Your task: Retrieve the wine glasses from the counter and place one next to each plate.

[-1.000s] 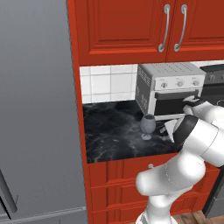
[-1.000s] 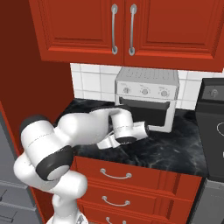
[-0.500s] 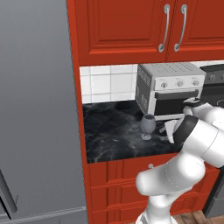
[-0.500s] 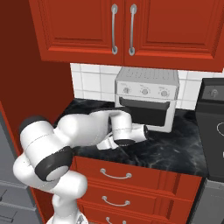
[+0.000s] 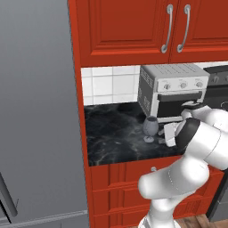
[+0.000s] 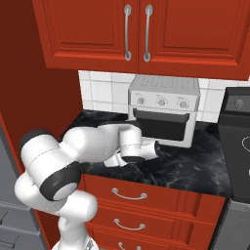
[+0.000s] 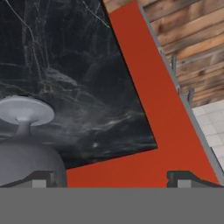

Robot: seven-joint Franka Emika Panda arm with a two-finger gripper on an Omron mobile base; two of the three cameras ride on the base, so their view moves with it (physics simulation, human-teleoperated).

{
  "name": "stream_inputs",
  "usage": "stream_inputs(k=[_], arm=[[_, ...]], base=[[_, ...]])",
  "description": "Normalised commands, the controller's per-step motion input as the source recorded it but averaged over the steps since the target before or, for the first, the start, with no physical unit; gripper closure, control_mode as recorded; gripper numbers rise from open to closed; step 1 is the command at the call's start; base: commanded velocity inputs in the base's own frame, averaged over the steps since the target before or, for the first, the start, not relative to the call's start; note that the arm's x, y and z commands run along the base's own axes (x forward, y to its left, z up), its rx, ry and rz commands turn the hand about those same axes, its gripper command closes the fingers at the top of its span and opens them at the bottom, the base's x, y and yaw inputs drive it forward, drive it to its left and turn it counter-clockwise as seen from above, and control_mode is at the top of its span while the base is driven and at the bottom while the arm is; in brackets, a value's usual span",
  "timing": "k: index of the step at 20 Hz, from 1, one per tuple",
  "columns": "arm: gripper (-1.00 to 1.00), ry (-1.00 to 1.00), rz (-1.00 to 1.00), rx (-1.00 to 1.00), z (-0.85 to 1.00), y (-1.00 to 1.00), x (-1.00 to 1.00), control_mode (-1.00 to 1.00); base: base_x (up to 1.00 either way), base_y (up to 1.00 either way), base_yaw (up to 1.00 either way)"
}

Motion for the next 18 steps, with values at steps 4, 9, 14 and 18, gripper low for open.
stream_inputs(k=[4, 9, 14, 18], arm=[[-1.00, 0.00, 0.00, 0.00, -0.13, 0.00, 0.03, -1.00], [-1.00, 0.00, 0.00, 0.00, -0.08, 0.00, 0.05, -1.00], [-1.00, 0.02, -0.03, 0.00, 0.00, -0.02, 0.00, -1.00], [-1.00, 0.02, -0.01, 0.00, 0.00, -0.13, 0.01, -1.00]], base=[[0.00, 0.00, 0.00], [0.00, 0.00, 0.00], [0.00, 0.00, 0.00], [0.00, 0.00, 0.00]])
